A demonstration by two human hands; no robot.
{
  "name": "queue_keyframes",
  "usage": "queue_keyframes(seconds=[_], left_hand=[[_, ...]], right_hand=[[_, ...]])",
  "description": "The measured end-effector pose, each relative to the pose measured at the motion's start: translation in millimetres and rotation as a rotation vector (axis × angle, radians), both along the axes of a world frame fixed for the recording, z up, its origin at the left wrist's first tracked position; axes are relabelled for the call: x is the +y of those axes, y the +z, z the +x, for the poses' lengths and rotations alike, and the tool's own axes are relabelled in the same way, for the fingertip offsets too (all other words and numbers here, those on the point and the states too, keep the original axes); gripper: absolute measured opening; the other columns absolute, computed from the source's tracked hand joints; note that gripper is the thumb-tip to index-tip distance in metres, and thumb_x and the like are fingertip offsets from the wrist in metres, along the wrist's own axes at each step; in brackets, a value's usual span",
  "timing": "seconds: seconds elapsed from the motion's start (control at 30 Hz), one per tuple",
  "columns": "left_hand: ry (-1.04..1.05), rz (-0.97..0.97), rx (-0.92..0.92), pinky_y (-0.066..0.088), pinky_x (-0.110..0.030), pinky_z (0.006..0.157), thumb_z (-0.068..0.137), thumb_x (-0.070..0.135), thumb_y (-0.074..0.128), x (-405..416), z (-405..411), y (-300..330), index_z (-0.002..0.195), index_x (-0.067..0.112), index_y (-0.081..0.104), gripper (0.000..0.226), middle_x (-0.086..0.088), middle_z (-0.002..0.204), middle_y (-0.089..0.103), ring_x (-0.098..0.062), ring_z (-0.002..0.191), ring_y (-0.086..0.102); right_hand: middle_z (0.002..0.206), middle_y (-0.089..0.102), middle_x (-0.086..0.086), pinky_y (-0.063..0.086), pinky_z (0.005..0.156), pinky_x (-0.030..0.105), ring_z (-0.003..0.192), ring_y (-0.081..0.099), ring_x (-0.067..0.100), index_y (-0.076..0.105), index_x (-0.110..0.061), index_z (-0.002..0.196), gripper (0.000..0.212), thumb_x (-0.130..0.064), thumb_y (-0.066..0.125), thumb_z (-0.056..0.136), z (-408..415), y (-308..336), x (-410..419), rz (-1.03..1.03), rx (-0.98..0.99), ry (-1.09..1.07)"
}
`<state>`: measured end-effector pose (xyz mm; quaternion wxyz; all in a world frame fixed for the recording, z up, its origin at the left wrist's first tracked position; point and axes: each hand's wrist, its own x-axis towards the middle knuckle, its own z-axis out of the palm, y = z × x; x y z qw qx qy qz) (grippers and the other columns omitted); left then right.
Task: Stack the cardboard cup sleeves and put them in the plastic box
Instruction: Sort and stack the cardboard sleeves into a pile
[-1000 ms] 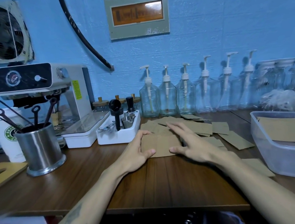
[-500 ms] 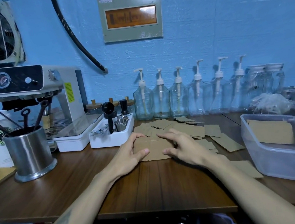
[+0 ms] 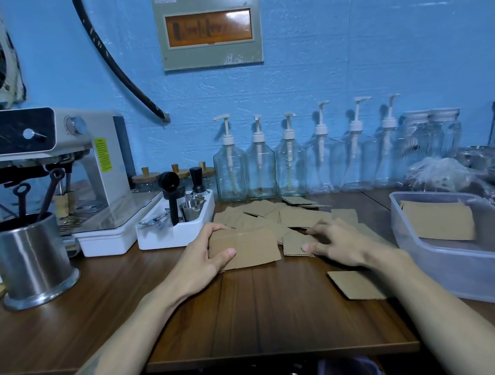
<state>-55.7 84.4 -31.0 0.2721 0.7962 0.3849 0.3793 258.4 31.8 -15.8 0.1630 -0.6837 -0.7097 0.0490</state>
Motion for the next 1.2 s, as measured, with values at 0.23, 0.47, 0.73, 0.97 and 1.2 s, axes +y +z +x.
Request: queue_keyframes(seconds=[0.23, 0.47, 0.73, 0.97, 1.2], left_hand=[[0.008, 0.006, 0.004, 0.051, -0.049, 0.092, 0.081, 0.047, 0.065, -1, 0, 0, 0.113, 0.051, 0.047, 0.037, -0.003, 0.106, 0.065, -0.029, 0.096, 0.061], [-0.005, 0.006, 0.017, 0.052, -0.041, 0.092, 0.089, 0.036, 0.068, 0, 0, 0, 0.118, 0.043, 0.046, 0.037, 0.003, 0.107, 0.065, -0.016, 0.095, 0.062], [-0.011, -0.001, 0.057, 0.046, -0.022, 0.079, 0.092, 0.030, 0.067, -5, 2, 2, 0.125, 0.036, 0.040, 0.044, 0.015, 0.110, 0.059, 0.000, 0.097, 0.058], [-0.068, -0.049, 0.053, 0.049, -0.024, 0.088, 0.082, 0.027, 0.079, -7, 3, 3, 0.125, 0.034, 0.038, 0.060, 0.014, 0.115, 0.059, -0.002, 0.102, 0.059], [-0.052, -0.005, 0.042, 0.052, -0.029, 0.089, 0.086, 0.039, 0.073, -8, 4, 3, 0.118, 0.037, 0.043, 0.045, 0.014, 0.113, 0.062, -0.002, 0.099, 0.061]], right_hand=[[0.116, 0.048, -0.010, 0.036, 0.102, 0.041, 0.116, 0.043, 0.016, 0.052, -0.031, 0.116, 0.048, -0.056, 0.070, 0.079, -4, 4, -4, 0.135, 0.055, 0.015], [0.102, 0.067, -0.003, 0.042, 0.081, 0.025, 0.100, 0.057, 0.015, 0.065, -0.020, 0.101, 0.017, -0.021, 0.073, 0.086, -17, 20, -14, 0.263, 0.416, 0.034], [0.099, 0.069, -0.011, 0.046, 0.073, 0.023, 0.094, 0.060, 0.009, 0.069, -0.031, 0.099, 0.028, -0.006, 0.059, 0.095, -41, 33, -18, 0.443, 0.777, 0.171], [0.097, 0.064, -0.016, 0.035, 0.079, 0.003, 0.097, 0.054, -0.009, 0.075, -0.025, 0.101, 0.018, -0.012, 0.069, 0.089, -68, 19, -12, 0.445, 0.470, 0.239], [0.096, 0.055, -0.017, 0.034, 0.089, 0.024, 0.098, 0.041, 0.007, 0.071, -0.029, 0.109, 0.025, -0.024, 0.074, 0.085, -94, 13, -10, 0.505, 0.208, 0.331]])
